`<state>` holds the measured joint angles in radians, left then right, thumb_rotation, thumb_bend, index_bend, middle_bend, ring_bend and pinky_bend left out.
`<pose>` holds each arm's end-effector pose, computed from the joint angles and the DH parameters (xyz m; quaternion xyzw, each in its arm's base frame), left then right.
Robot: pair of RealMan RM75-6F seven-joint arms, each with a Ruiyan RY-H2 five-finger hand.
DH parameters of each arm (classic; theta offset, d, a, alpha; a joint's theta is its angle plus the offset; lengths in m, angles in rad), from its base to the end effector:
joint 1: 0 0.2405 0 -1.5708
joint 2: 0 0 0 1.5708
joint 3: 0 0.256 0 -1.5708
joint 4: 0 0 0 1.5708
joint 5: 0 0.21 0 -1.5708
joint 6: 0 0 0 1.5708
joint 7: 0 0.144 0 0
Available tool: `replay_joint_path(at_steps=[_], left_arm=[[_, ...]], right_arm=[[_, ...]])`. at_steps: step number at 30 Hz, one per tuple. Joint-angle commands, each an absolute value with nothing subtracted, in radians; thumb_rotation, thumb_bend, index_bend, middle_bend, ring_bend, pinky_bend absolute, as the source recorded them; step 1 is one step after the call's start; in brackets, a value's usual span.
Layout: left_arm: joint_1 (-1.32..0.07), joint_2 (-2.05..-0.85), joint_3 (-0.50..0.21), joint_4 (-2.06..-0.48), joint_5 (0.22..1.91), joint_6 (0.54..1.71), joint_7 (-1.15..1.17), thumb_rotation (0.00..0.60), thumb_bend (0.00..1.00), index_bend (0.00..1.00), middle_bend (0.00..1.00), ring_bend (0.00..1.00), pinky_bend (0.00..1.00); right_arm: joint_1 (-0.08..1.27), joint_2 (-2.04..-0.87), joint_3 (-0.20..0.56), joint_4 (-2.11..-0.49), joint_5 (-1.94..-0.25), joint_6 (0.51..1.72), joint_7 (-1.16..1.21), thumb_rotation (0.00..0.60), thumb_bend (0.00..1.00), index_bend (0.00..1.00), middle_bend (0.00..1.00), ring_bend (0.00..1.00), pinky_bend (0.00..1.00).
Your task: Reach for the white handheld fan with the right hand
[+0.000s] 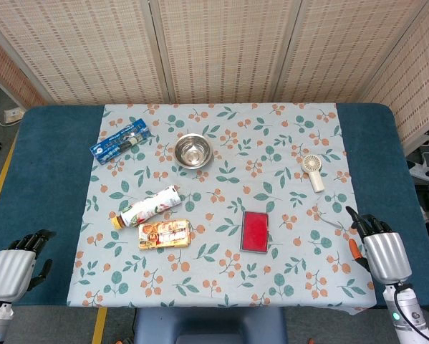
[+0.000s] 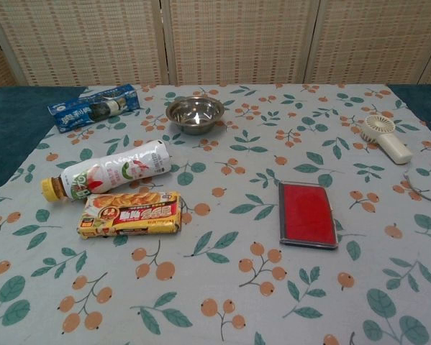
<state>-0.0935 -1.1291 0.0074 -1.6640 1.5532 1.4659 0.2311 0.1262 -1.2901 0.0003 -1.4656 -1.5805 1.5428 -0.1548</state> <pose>-0.2965 0.1699 0.1383 -0.6590 -0.3395 -0.3297 0.5846 -0.3045 -0.1838 0.1126 0.6452 -0.3137 0.3802 0.5838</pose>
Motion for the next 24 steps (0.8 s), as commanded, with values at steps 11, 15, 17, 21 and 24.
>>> replay_joint_path(at_steps=[11, 15, 17, 21, 24], left_arm=[[-0.089, -1.123, 0.004, -1.666, 1.552, 1.477, 0.209, 0.600, 0.43, 0.23, 0.22, 0.27, 0.41], [-0.093, -1.120, 0.002, -1.662, 1.549, 1.471, 0.199, 0.600, 0.43, 0.23, 0.22, 0.27, 0.41], [-0.091, -1.118, 0.007, -1.665, 1.552, 1.470, 0.198, 0.600, 0.43, 0.23, 0.22, 0.27, 0.41], [-0.085, -1.113, 0.013, -1.670, 1.570, 1.485, 0.188, 0.600, 0.43, 0.23, 0.22, 0.27, 0.41], [-0.081, -1.113, 0.015, -1.669, 1.573, 1.490, 0.187, 0.600, 0.43, 0.23, 0.22, 0.27, 0.41]], right_arm=[[0.106, -1.264, -0.012, -1.416, -1.583, 1.534, -0.118, 0.600, 0.50, 0.08, 0.52, 0.40, 0.48], [0.152, -1.281, 0.032, -1.385, -1.529, 1.450, -0.094, 0.600, 0.63, 0.11, 0.74, 0.63, 0.67], [0.185, -1.266, 0.050, -1.410, -1.481, 1.369, -0.103, 0.600, 0.68, 0.11, 0.76, 0.65, 0.68], [0.257, -1.233, 0.099, -1.477, -1.358, 1.205, -0.171, 0.600, 0.69, 0.08, 0.76, 0.65, 0.68], [0.307, -1.212, 0.131, -1.524, -1.265, 1.109, -0.231, 0.600, 0.70, 0.07, 0.77, 0.65, 0.69]])
